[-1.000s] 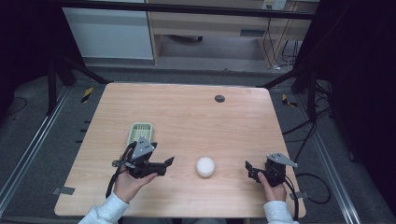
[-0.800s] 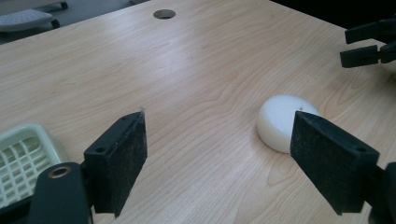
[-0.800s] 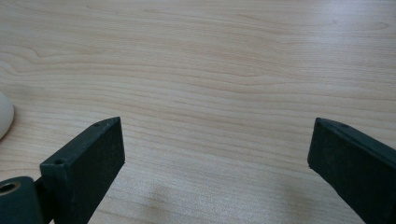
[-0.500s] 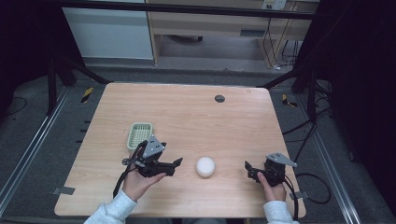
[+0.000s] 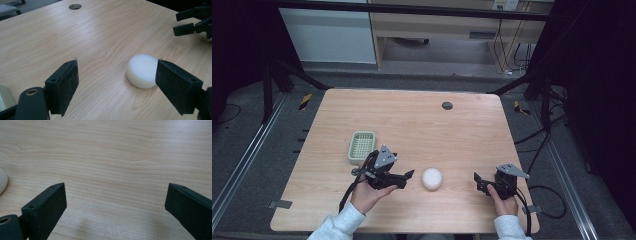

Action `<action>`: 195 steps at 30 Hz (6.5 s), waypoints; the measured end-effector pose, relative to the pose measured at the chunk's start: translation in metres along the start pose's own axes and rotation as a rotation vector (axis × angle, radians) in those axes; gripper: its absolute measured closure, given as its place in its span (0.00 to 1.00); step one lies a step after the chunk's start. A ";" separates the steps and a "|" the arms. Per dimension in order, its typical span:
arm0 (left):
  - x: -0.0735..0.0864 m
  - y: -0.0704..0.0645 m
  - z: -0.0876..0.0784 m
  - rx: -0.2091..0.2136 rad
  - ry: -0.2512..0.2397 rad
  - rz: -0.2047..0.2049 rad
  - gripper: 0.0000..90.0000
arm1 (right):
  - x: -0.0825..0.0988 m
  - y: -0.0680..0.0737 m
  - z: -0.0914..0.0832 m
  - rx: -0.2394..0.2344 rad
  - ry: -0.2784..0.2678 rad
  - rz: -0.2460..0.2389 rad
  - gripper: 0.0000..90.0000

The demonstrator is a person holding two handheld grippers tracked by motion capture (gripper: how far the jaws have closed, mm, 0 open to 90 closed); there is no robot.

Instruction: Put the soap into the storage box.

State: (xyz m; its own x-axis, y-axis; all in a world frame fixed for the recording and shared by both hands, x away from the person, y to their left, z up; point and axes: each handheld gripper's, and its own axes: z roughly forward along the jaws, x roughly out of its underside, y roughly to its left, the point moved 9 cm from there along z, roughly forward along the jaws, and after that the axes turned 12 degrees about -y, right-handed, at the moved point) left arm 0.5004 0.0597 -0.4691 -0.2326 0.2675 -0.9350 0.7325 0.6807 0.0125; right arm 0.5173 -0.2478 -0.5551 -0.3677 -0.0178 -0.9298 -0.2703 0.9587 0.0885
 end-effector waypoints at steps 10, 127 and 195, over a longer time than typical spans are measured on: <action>-0.002 -0.011 0.012 0.026 0.022 0.017 0.21 | 0.000 0.000 0.001 0.002 0.003 -0.004 0.05; 0.052 -0.056 0.105 0.111 0.273 0.058 0.21 | 0.002 0.002 0.003 -0.007 0.015 0.004 0.05; 0.034 -0.042 0.079 0.110 0.254 0.063 0.26 | 0.002 0.002 0.003 -0.002 0.019 -0.002 0.05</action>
State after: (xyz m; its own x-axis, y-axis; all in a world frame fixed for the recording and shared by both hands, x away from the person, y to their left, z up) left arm 0.5124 -0.0131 -0.5294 -0.3272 0.4786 -0.8148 0.8123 0.5830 0.0162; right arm 0.5189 -0.2453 -0.5579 -0.3836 -0.0253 -0.9232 -0.2727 0.9581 0.0871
